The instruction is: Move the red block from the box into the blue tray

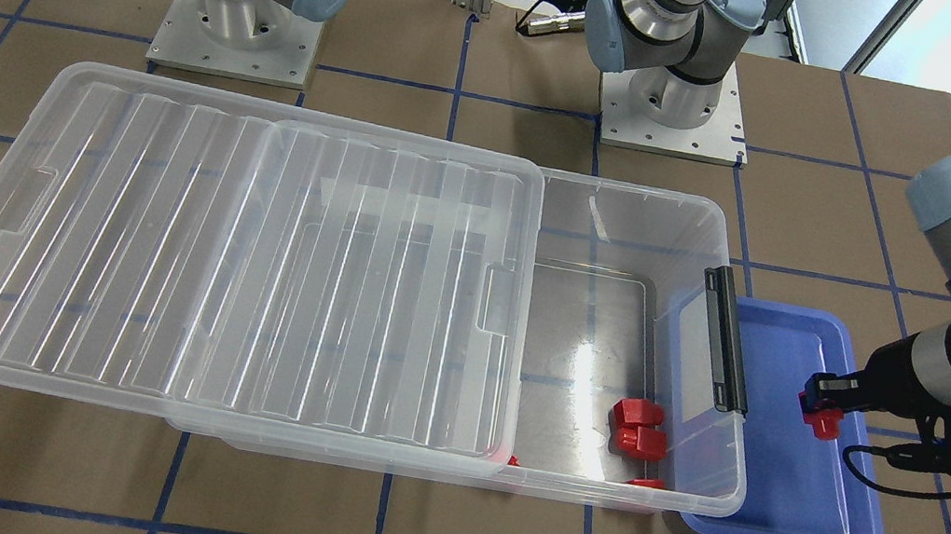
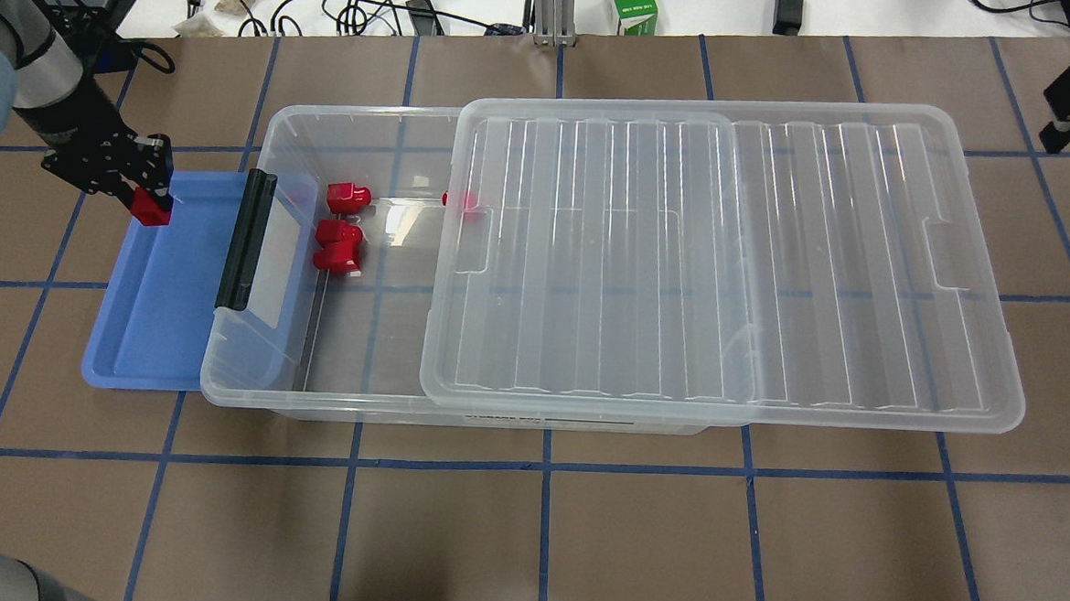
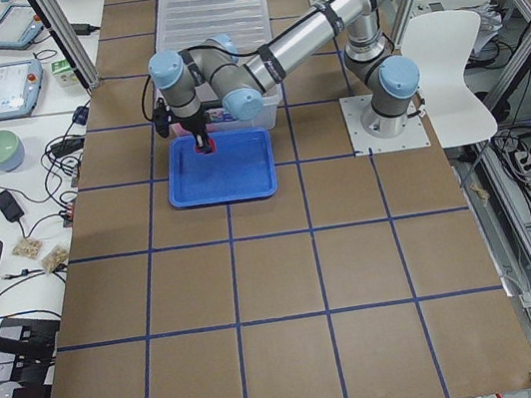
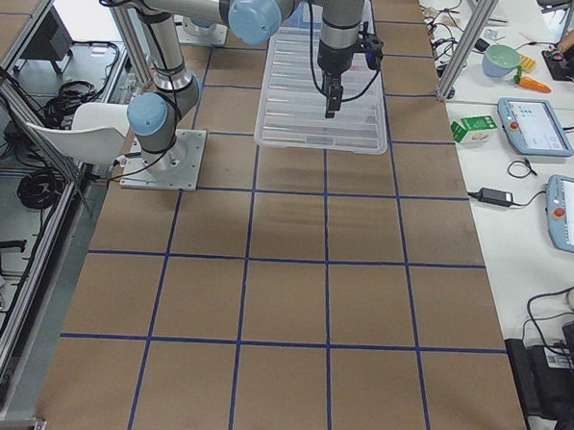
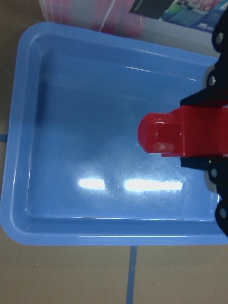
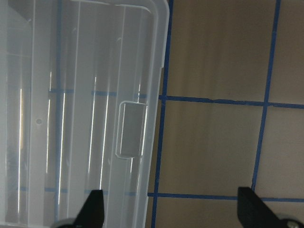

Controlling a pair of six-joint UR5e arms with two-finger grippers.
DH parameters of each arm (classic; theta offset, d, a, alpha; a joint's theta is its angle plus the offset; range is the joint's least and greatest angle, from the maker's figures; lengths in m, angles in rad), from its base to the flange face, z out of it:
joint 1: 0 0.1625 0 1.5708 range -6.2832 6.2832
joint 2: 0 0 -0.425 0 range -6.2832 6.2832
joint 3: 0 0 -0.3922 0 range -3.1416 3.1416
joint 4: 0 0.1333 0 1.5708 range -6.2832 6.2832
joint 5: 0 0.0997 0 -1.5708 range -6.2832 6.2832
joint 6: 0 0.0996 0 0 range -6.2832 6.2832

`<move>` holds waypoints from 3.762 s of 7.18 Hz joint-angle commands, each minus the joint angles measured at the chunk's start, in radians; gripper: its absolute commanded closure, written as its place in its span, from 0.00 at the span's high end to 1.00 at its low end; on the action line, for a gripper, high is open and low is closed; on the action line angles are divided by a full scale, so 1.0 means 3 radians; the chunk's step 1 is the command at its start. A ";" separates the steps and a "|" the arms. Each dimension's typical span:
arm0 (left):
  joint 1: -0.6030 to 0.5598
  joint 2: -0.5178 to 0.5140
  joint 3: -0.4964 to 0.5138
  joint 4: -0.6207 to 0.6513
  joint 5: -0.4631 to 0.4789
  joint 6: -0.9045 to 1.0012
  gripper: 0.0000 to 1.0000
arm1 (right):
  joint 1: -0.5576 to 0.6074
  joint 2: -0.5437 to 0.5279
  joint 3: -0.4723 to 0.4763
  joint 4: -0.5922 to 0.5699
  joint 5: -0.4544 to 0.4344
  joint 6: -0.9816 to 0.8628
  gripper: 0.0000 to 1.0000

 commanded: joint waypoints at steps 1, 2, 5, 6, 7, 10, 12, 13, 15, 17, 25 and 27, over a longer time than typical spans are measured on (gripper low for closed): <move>0.0006 -0.0237 -0.0099 0.0181 0.0004 0.0003 0.00 | -0.0126 0.0025 0.0353 -0.0419 -0.0040 -0.0255 1.00; 0.0006 -0.0329 -0.0104 0.0227 -0.0001 -0.0003 0.00 | -0.0161 0.0046 0.0736 -0.1015 -0.0040 -0.0321 1.00; 0.0001 -0.0483 -0.0104 0.0442 -0.0006 0.0043 0.29 | -0.0192 0.0220 0.1261 -0.1676 -0.0040 -0.0327 1.00; 0.0006 -0.0499 -0.0105 0.0452 -0.0001 0.0140 0.99 | -0.0187 0.0215 0.1312 -0.1681 -0.0040 -0.0322 1.00; 0.0006 -0.0504 -0.0110 0.0442 0.0009 0.0146 1.00 | -0.0182 0.0209 0.1343 -0.1681 -0.0040 -0.0296 1.00; -0.0040 -0.0260 0.0008 0.0111 0.0009 0.0135 1.00 | -0.0131 0.0174 0.1384 -0.1681 0.0016 0.0025 1.00; -0.0061 0.0107 0.0120 -0.0297 0.0009 0.0130 1.00 | 0.0184 0.0163 0.1384 -0.1686 0.0001 0.0280 1.00; -0.0086 0.0297 0.0308 -0.0709 -0.0001 0.0059 1.00 | 0.0318 0.0163 0.1384 -0.1686 0.0011 0.0454 1.00; -0.0335 0.0701 0.0549 -0.1218 0.0014 -0.0079 1.00 | 0.0593 0.0174 0.1379 -0.1701 0.0006 0.0883 1.00; -0.0718 0.0988 0.0509 -0.1286 -0.0011 -0.0084 1.00 | 0.0890 0.0204 0.1384 -0.1823 -0.0019 0.1190 1.00; -0.1119 0.1244 0.0182 -0.1240 0.0086 -0.0427 1.00 | 0.1183 0.0215 0.1170 -0.1891 -0.0050 0.1340 1.00; -0.1119 0.1224 0.0177 -0.1240 0.0086 -0.0427 1.00 | 0.1183 -0.0045 0.0945 -0.1346 -0.0035 0.1345 1.00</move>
